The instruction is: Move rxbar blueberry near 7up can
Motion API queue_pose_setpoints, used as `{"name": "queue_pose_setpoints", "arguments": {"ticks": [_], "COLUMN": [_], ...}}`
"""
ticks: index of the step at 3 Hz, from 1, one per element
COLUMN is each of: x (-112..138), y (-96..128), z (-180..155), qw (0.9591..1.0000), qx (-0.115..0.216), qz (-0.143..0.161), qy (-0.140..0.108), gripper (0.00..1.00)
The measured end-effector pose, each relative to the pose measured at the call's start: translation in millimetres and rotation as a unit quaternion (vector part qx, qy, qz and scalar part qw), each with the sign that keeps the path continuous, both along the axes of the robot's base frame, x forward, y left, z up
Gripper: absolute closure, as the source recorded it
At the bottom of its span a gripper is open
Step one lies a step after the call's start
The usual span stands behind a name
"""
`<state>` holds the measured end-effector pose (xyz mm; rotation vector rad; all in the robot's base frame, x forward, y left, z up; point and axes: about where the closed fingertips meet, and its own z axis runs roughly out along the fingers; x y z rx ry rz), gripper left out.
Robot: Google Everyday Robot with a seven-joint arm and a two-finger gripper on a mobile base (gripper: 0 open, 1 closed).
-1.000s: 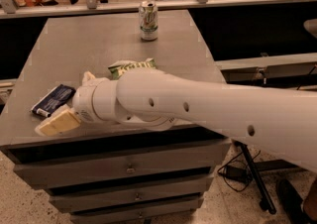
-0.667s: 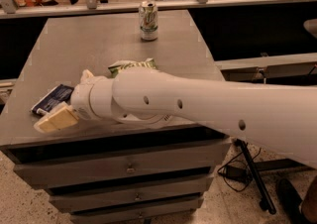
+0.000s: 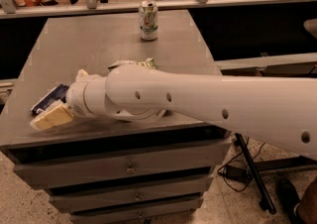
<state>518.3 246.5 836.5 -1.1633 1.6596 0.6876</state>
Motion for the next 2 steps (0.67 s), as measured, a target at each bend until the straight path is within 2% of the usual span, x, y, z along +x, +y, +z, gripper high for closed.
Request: {"name": "queue_pose_setpoints", "arguments": {"ticks": [1, 2], "x": [2.6, 2.0], "y": [4.4, 8.3], "z": [-5.5, -10.9], "qw": [1.0, 0.9998], "qx": [-0.002, -0.01], "qz": [0.006, 0.014], "qy": [0.006, 0.014], "gripper": [0.15, 0.46]}}
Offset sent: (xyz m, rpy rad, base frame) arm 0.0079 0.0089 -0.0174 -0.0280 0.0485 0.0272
